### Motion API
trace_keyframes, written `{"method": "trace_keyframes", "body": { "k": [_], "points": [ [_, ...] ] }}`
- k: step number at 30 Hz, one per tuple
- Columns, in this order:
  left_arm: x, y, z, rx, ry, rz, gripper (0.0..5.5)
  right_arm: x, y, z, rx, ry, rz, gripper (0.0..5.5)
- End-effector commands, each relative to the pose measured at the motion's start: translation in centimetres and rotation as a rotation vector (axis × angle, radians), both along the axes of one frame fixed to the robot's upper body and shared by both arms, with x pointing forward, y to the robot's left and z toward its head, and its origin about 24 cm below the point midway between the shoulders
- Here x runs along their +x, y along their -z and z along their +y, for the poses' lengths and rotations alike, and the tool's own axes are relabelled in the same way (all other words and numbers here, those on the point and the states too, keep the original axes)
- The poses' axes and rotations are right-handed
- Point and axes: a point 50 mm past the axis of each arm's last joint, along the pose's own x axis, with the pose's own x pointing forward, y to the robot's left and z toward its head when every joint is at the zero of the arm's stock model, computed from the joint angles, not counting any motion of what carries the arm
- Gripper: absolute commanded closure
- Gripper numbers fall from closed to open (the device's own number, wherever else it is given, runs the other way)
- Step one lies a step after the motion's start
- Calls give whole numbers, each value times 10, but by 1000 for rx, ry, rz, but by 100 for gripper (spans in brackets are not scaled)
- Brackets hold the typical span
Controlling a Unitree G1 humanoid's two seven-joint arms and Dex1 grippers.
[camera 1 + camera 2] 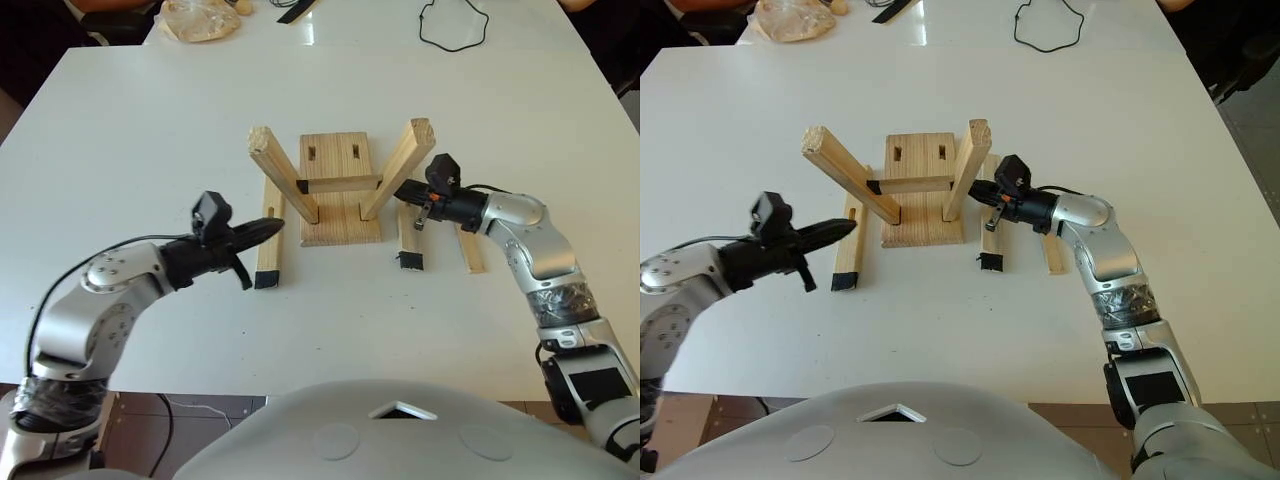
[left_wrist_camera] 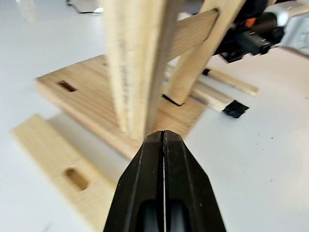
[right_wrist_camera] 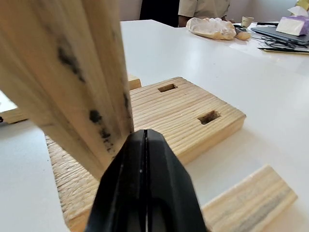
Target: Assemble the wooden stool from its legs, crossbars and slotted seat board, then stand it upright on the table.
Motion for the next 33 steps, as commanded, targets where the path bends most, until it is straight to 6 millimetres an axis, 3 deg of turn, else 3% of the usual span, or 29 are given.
{"method": "trace_keyframes", "body": {
  "k": [1, 5, 14, 19, 23, 25, 28, 30, 33],
  "points": [
    [7, 17, -14, 60, -29, -25, 550, 12, -8, 14, -77, -185, -40, 549],
    [15, 24, -20, 114, -68, -70, 550, 17, -5, 29, -123, -254, -88, 549],
    [20, 35, -1, 206, -206, -107, 550, -18, -5, 64, -75, -390, -61, 549],
    [29, 36, 13, 274, -287, -143, 550, -23, -7, 75, -52, -235, -118, 549],
    [35, 30, 33, 328, -355, -175, 550, -27, -15, 67, -14, -165, -116, 549],
    [35, 22, 37, 294, -364, -181, 550, -16, -20, 56, -33, -88, -145, 549],
    [25, 13, 41, 245, -323, -160, 550, 21, -20, 31, -152, 95, -218, 549],
    [18, 13, 50, 270, -326, -130, 550, 48, -12, 16, -252, 198, -219, 549],
    [12, 12, 59, 291, -329, -92, 550, 67, 8, 0, -372, 245, -159, 549]
  ]
}}
